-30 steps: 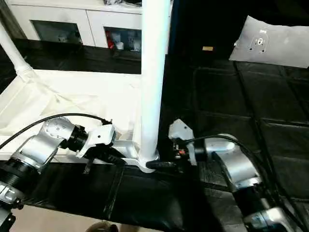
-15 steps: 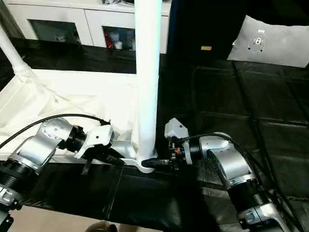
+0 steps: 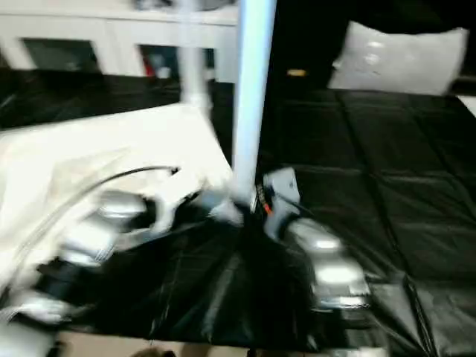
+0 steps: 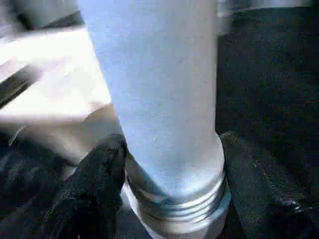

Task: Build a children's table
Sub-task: Rotate leg to tighten

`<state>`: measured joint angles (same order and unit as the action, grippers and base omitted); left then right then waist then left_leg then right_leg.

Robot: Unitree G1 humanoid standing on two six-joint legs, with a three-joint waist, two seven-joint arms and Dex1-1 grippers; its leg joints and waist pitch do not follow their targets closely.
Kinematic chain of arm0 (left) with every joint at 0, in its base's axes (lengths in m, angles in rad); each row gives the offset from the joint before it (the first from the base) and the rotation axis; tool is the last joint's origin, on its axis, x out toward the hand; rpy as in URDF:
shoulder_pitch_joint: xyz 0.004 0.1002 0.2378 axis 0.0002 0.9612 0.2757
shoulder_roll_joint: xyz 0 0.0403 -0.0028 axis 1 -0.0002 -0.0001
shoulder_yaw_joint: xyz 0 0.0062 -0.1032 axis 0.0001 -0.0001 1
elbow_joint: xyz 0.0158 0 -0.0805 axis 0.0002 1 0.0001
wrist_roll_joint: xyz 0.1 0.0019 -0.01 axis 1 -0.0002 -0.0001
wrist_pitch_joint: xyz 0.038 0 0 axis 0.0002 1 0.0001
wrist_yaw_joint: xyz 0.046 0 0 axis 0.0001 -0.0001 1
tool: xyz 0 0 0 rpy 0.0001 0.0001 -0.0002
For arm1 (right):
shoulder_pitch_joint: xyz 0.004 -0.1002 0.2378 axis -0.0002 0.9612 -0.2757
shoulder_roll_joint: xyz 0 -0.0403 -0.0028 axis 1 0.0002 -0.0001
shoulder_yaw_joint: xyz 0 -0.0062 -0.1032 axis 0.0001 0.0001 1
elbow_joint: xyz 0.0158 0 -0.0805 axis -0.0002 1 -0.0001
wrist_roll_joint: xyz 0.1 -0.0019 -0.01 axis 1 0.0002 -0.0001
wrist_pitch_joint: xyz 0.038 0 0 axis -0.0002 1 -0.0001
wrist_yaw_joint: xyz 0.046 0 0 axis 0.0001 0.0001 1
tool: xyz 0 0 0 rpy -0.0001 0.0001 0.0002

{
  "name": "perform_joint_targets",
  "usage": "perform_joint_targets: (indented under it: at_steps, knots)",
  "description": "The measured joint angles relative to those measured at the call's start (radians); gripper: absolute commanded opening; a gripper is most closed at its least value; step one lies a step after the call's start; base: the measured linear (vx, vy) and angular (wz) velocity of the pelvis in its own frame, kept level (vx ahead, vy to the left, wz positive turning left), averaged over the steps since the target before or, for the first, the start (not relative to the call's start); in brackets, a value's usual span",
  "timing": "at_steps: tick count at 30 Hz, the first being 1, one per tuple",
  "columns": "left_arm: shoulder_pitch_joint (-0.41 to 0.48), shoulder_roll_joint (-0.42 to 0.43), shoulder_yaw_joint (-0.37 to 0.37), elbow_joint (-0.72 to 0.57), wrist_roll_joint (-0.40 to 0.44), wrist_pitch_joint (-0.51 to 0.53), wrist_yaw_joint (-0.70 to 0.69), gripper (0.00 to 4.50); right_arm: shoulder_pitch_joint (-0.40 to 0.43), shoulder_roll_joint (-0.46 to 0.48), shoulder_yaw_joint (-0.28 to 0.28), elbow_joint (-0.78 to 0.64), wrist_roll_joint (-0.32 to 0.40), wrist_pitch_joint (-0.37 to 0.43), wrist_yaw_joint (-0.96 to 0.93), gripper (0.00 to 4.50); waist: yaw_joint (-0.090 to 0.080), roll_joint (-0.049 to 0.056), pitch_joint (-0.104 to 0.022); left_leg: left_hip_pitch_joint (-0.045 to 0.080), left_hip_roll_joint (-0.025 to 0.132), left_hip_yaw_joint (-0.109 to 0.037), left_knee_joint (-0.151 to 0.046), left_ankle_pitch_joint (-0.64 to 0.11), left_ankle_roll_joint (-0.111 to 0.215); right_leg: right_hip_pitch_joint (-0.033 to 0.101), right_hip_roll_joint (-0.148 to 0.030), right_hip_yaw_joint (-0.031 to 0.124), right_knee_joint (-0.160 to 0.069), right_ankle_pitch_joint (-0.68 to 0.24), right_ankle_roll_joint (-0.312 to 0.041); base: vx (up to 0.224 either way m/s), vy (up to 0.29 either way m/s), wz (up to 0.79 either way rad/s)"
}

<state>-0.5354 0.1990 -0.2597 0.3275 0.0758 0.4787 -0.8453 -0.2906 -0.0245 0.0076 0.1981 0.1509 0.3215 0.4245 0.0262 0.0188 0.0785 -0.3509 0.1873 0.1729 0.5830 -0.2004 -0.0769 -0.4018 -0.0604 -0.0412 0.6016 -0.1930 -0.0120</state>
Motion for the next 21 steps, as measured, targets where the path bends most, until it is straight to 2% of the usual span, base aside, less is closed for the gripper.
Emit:
perform_joint_targets:
  at_steps: [2, 5, 6, 11, 16, 21]
  knots:
    - [-0.006, -0.030, 0.008, 0.000, 0.004, 0.027, 0.053, 0.00, -0.014, 0.034, -0.002, 0.005, -0.021, 0.000, -0.082, 2.64, 0.000, 0.002, -0.001, 0.000, -0.001, 0.000, -0.009, 0.000, 0.000, 0.000, 0.000, 0.000, -0.008, 0.000, 0.000, 0.000, 0.000, 0.00]
    - [-0.013, -0.068, 0.011, -0.001, 0.025, 0.046, 0.106, 0.00, -0.028, 0.077, -0.006, 0.008, -0.062, -0.005, -0.185, 2.64, 0.002, 0.004, -0.002, -0.001, -0.003, 0.000, -0.011, 0.001, 0.000, -0.001, 0.000, 0.001, -0.008, 0.001, 0.000, 0.000, 0.000, 0.00]
    - [-0.014, -0.070, 0.008, -0.005, 0.029, 0.047, 0.109, 0.00, -0.027, 0.079, -0.006, 0.007, -0.066, -0.009, -0.193, 2.94, 0.002, 0.004, -0.003, -0.001, -0.003, 0.000, -0.012, 0.001, 0.000, -0.001, 0.000, 0.001, -0.008, 0.001, 0.000, 0.000, 0.000, 0.00]
    - [-0.005, -0.055, -0.023, -0.052, 0.036, 0.054, 0.100, 0.00, 0.000, 0.082, -0.002, -0.020, -0.080, -0.045, -0.195, 3.37, 0.008, 0.004, -0.003, -0.005, -0.003, -0.001, -0.020, 0.002, 0.002, -0.004, 0.001, -0.001, -0.009, 0.001, -0.002, 0.034, -0.001, 0.03]
    - [0.010, -0.007, -0.036, -0.087, 0.031, 0.026, 0.048, 0.00, 0.051, 0.010, 0.015, -0.044, -0.036, -0.059, -0.066, 3.75, 0.006, 0.004, -0.003, -0.009, -0.001, -0.001, -0.020, 0.002, 0.006, -0.006, 0.002, -0.003, -0.009, -0.002, -0.004, 0.000, 0.000, 0.00]
    - [0.034, 0.086, -0.042, -0.086, -0.006, -0.064, -0.075, 0.00, 0.089, -0.125, 0.032, -0.089, 0.029, -0.062, 0.152, 4.17, 0.008, 0.004, -0.002, -0.008, 0.001, -0.001, -0.018, 0.002, 0.006, -0.006, 0.003, -0.005, -0.006, -0.002, -0.005, 0.000, 0.000, 0.00]
